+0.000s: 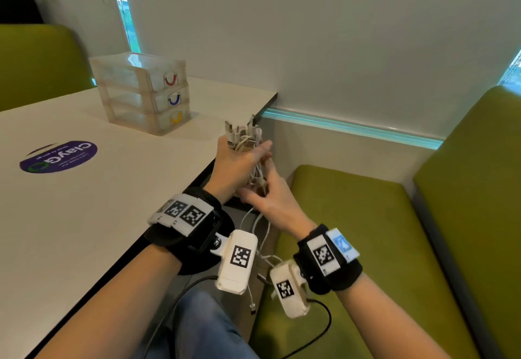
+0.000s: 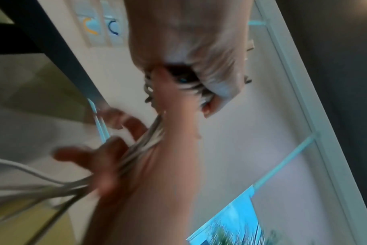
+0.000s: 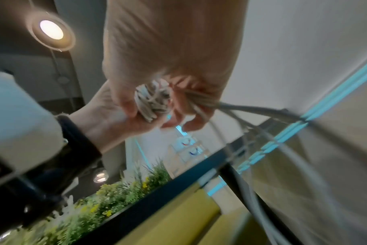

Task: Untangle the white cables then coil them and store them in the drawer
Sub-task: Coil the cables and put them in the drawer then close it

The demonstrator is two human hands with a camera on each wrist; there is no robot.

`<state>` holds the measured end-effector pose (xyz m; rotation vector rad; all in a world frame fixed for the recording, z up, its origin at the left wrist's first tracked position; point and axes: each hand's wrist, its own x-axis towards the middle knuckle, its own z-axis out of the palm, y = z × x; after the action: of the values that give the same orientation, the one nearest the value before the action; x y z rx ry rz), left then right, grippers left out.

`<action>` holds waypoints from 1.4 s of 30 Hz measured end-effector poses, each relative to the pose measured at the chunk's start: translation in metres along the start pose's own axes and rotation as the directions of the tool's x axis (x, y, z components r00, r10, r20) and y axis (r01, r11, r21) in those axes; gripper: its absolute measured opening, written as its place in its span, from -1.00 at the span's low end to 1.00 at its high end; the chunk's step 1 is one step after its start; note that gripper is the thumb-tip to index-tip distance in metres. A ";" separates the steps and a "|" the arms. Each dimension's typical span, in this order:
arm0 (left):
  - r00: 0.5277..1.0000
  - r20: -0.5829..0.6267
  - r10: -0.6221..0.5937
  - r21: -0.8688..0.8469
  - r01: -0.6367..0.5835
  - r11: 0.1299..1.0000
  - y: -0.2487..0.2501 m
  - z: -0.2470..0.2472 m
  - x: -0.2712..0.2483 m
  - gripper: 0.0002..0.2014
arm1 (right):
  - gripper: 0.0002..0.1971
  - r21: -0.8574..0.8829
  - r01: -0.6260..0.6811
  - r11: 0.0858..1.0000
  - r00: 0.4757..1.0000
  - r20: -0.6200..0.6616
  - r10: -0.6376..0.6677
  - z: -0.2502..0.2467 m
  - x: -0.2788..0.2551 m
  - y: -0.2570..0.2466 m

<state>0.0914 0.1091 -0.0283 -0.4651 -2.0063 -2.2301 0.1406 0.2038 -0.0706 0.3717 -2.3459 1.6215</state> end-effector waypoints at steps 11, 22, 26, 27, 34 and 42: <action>0.946 0.300 -0.120 0.284 0.031 0.958 0.010 -0.017 0.002 -0.84 | -0.57 -0.216 -0.039 0.976 0.940 -0.340 -0.038 -0.022 0.011 0.024; 0.873 0.453 -0.182 0.553 -0.115 0.825 -0.001 -0.018 -0.011 -0.80 | -0.65 -0.170 -0.043 0.985 0.971 -0.237 0.001 -0.020 0.039 0.000; 0.932 0.344 -0.111 0.443 -0.056 0.895 -0.010 -0.014 -0.018 -0.83 | -0.67 -0.281 -0.010 0.960 0.974 -0.220 -0.054 -0.022 0.039 -0.013; 0.941 0.325 -0.100 0.414 -0.046 0.909 -0.012 -0.013 -0.019 -0.83 | -0.70 -0.295 -0.004 0.955 0.973 -0.220 -0.064 -0.022 0.038 -0.014; 0.976 0.202 -0.075 0.378 -0.007 0.926 -0.016 -0.008 -0.020 -0.89 | -0.74 -0.229 0.000 0.973 0.982 -0.184 -0.044 -0.026 0.025 -0.001; 1.000 0.016 -0.021 0.164 0.018 0.986 -0.010 -0.007 -0.013 -0.75 | -0.67 -0.059 0.020 0.998 0.961 -0.274 -0.035 -0.015 0.004 0.017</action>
<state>0.1000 0.1023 -0.0418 -0.4504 -2.1897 -2.0554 0.1316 0.2235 -0.0792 0.1539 -2.1606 1.4852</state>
